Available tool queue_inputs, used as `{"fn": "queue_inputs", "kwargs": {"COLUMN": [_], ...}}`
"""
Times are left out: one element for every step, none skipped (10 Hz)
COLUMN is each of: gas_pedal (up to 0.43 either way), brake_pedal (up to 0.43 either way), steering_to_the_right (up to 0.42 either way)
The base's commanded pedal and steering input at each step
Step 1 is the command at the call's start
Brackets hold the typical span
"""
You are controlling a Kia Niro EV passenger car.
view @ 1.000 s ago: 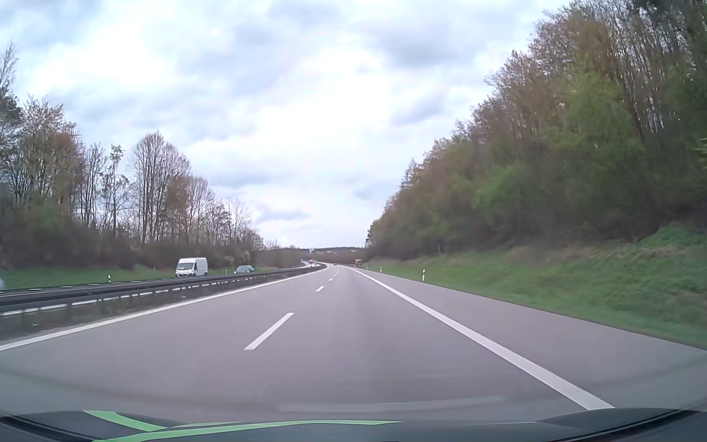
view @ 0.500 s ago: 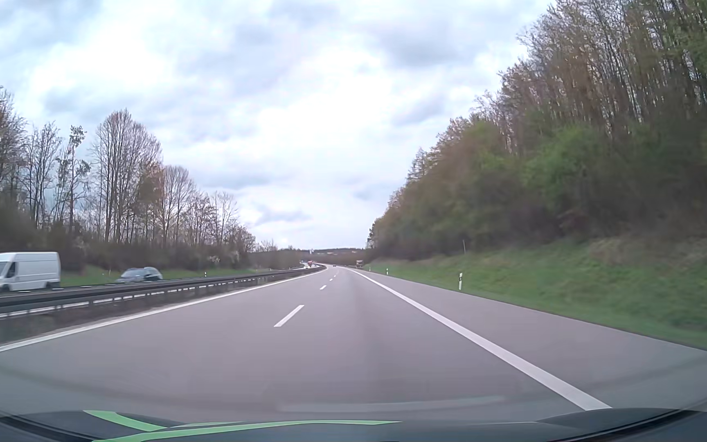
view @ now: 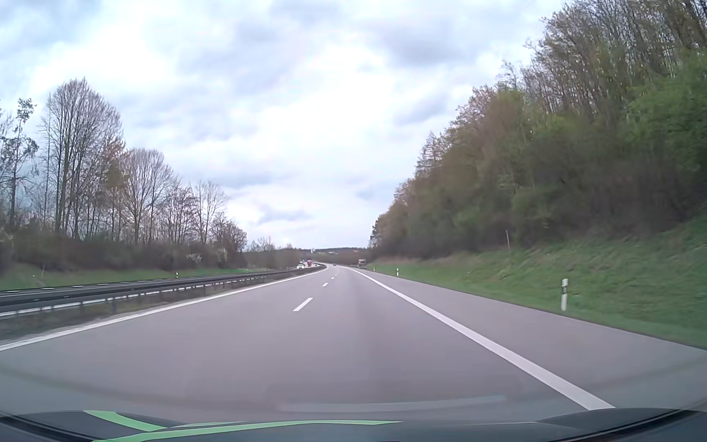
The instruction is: Follow the waypoints while adhering to traffic rules and regulations
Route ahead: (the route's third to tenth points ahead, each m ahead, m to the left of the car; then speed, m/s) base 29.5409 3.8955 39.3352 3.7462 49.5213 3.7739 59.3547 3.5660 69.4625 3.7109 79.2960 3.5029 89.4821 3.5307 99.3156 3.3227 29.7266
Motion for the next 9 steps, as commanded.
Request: {"fn": "queue_inputs", "kwargs": {"gas_pedal": [0.441,0.441,0.441,0.441,0.441,0.441,0.441,0.441,0.441], "brake_pedal": [0.0,0.0,0.0,0.0,0.0,0.0,0.0,0.0,0.0], "steering_to_the_right": [-0.004,-0.004,-0.003,-0.003,-0.003,-0.003,-0.003,-0.003,-0.003]}}
